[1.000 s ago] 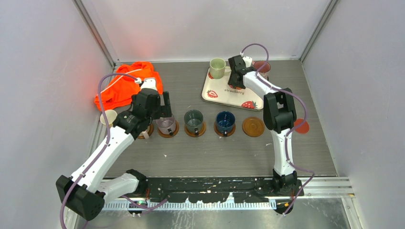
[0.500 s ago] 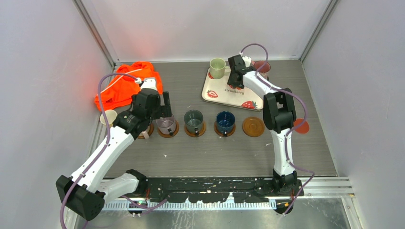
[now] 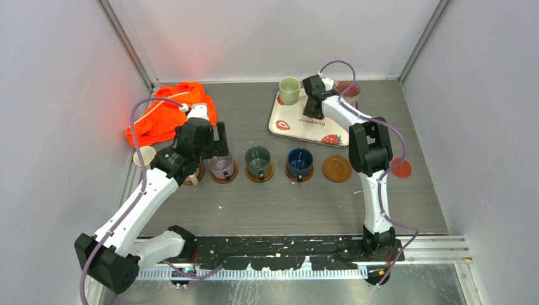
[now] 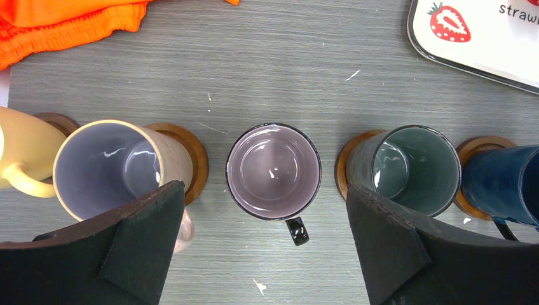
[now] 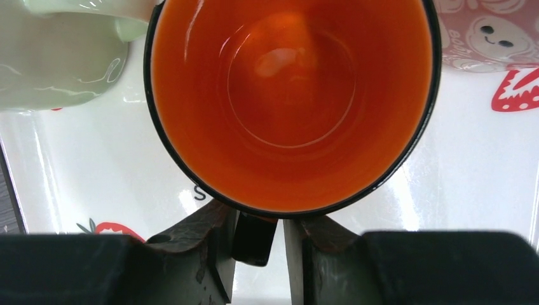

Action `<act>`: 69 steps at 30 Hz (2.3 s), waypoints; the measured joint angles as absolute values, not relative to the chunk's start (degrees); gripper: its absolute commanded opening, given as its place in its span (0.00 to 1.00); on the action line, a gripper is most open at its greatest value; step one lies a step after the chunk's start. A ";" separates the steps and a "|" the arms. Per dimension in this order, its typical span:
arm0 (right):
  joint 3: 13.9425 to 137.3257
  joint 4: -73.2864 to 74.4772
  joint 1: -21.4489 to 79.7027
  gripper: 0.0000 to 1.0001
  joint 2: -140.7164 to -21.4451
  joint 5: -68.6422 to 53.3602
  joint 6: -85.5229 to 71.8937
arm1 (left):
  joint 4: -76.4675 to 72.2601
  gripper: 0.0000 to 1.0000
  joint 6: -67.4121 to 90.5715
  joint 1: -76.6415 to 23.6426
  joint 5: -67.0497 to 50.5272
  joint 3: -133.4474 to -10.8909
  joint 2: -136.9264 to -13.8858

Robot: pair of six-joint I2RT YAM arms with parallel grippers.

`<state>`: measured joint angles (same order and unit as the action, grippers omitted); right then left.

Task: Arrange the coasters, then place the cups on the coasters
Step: Pick up the cup from the tray, then place the cup on the coaster.

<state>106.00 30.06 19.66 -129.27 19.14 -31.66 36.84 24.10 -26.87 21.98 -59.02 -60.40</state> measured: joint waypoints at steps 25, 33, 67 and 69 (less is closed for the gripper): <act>103.55 31.20 20.21 0.00 -126.96 20.05 -29.91 | 36.84 1.00 24.10 -26.87 21.65 -59.05 -60.40; 96.07 32.18 21.08 0.00 -120.40 20.05 -29.87 | 36.84 1.00 24.18 -26.87 21.15 -59.02 -60.40; 67.20 36.47 23.03 0.01 -84.36 26.96 -34.89 | 36.64 1.00 25.15 -26.87 17.74 -59.02 -60.75; 64.71 37.43 23.22 0.01 -81.47 26.98 -35.40 | 36.64 1.00 25.15 -26.87 17.52 -59.02 -60.77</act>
